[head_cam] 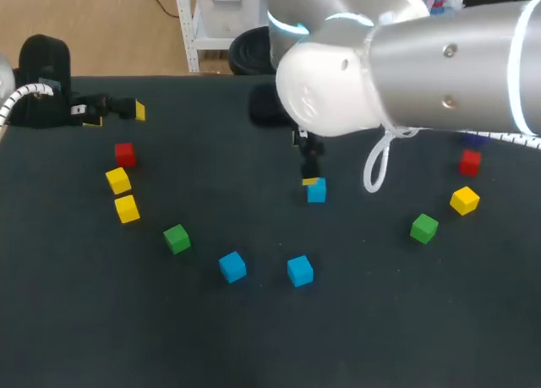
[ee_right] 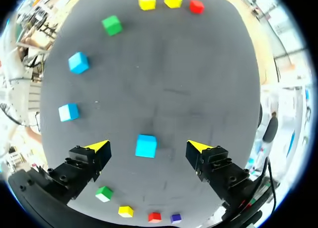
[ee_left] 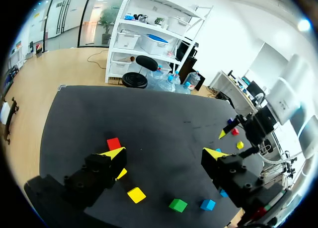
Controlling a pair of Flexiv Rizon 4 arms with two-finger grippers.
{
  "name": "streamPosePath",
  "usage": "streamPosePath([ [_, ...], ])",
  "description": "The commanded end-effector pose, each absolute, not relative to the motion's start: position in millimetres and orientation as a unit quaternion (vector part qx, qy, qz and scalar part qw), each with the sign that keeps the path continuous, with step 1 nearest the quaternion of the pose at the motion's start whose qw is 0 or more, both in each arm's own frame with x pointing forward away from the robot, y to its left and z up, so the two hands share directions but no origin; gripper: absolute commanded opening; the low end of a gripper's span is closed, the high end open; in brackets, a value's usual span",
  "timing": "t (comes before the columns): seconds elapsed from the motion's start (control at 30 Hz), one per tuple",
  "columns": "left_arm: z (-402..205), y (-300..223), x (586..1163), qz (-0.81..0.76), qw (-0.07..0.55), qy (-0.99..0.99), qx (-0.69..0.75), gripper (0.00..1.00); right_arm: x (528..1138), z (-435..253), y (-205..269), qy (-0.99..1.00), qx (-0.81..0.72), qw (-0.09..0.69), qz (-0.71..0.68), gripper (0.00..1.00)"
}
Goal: Place the blue cubes, place green cubes on the blue cubes, place the yellow cubes on the green cubes, then place the red cubes on the yellow cubes, and place purple cube on the red cubes.
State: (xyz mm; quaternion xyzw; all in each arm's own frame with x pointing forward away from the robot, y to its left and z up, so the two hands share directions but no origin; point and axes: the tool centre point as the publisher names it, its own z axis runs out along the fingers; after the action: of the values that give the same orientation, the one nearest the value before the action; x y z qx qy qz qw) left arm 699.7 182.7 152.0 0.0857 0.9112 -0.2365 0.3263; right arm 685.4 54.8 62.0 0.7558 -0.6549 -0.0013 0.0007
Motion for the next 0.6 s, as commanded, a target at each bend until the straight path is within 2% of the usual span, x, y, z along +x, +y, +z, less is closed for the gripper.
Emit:
streamPosePath([
  [0.03, 150.5, 184.8, 699.5, -0.242, 0.329, 0.909, 0.088, 1.00, 663.2, 63.8, 50.4, -0.639, 0.769, -0.023, 0.012, 1.00],
  [0.6, 150.5, 184.8, 699.5, -0.242, 0.329, 0.909, 0.088, 1.00, 617.7, 56.6, 60.0, -0.599, 0.801, -0.014, 0.001, 1.00],
])
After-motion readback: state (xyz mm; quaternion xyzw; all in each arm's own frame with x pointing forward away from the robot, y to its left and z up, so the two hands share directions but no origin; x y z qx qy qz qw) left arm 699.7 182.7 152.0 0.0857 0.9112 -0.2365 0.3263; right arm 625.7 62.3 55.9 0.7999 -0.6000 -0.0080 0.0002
